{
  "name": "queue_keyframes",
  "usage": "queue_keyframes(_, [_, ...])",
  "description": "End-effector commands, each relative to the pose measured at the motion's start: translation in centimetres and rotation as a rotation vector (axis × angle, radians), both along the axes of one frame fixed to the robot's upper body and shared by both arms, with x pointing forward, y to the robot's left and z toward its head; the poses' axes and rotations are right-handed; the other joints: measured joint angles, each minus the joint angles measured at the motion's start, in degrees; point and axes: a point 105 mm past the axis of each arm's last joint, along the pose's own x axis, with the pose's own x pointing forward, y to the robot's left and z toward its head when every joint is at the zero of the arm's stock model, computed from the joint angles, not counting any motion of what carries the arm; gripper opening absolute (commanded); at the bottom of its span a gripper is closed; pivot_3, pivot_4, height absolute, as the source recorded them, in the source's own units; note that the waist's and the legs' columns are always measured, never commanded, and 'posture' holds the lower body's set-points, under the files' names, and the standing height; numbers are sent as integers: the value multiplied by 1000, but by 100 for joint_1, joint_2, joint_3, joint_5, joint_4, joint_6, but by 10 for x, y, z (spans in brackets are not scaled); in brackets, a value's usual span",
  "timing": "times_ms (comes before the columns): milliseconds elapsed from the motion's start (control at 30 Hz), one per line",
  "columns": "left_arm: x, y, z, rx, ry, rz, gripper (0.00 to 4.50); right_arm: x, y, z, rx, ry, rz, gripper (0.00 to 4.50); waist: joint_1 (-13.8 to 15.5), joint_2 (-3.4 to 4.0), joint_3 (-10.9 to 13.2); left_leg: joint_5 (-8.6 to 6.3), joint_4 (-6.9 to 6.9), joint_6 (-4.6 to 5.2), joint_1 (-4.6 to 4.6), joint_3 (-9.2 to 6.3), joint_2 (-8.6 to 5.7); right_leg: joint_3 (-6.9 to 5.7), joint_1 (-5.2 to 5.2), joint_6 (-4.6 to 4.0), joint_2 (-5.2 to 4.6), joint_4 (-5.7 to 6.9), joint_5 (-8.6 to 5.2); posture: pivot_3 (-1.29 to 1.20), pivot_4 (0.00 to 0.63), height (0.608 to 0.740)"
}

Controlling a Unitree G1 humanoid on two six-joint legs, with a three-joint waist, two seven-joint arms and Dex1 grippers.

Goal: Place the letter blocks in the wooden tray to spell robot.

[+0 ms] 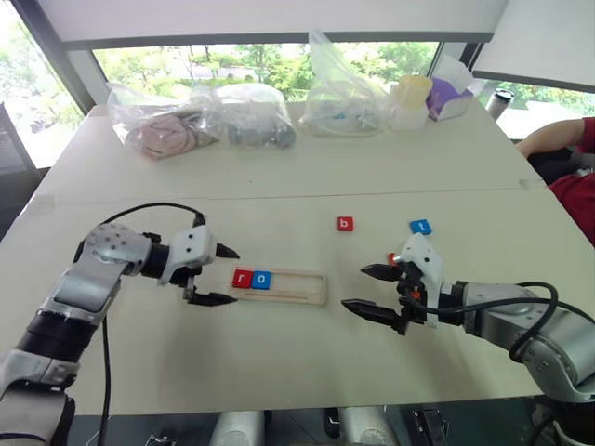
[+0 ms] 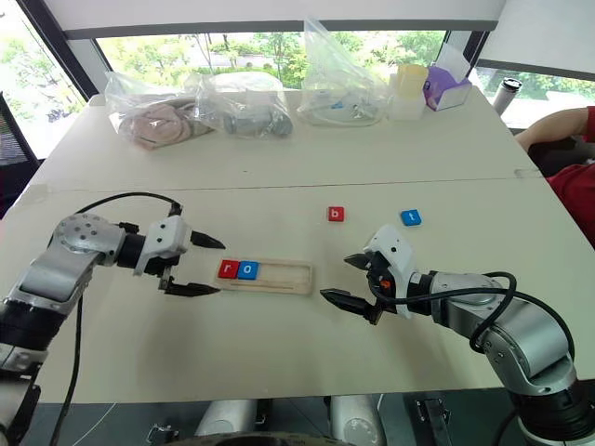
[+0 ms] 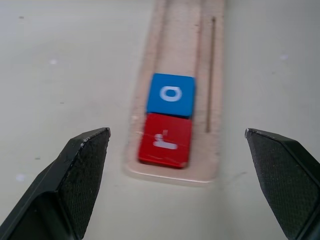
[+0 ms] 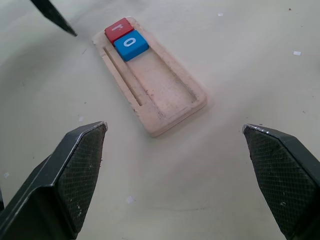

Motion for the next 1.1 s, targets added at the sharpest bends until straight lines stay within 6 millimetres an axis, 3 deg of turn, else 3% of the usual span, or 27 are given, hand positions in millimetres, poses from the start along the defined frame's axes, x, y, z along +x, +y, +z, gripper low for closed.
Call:
queue_keyframes(33, [9,-1,-2,32,-20,-34,4472,1,4,7,16,-39,8,4500,-4,0,0,0,0,0,1,1,0,0,0,0,0,0,0,0,150,740])
queue_keyframes(267, [13,-6,-14,69,38,-133,4472,-3,0,6,14,-42,-28,4500,-9,-2,1,0,0,0,-3,1,-2,0,0,-18,1,-2,13,0,150,740])
queue_keyframes(700, [1,4,-47,173,105,-161,4472,-3,1,5,26,-47,-55,4500,-11,-1,-3,0,0,0,4,1,0,2,0,-16,0,8,11,0,150,740])
queue_keyframes(867, [-2,1,-56,149,114,-135,3164,-2,2,5,26,-49,-56,4500,-11,6,-10,0,0,0,15,2,1,4,7,0,-1,14,0,0,150,740])
queue_keyframes(1100, [6,-5,-48,91,86,-86,3166,0,0,5,19,-51,-57,4500,13,9,-13,0,7,1,19,-1,2,6,7,1,-5,32,-3,0,150,740])
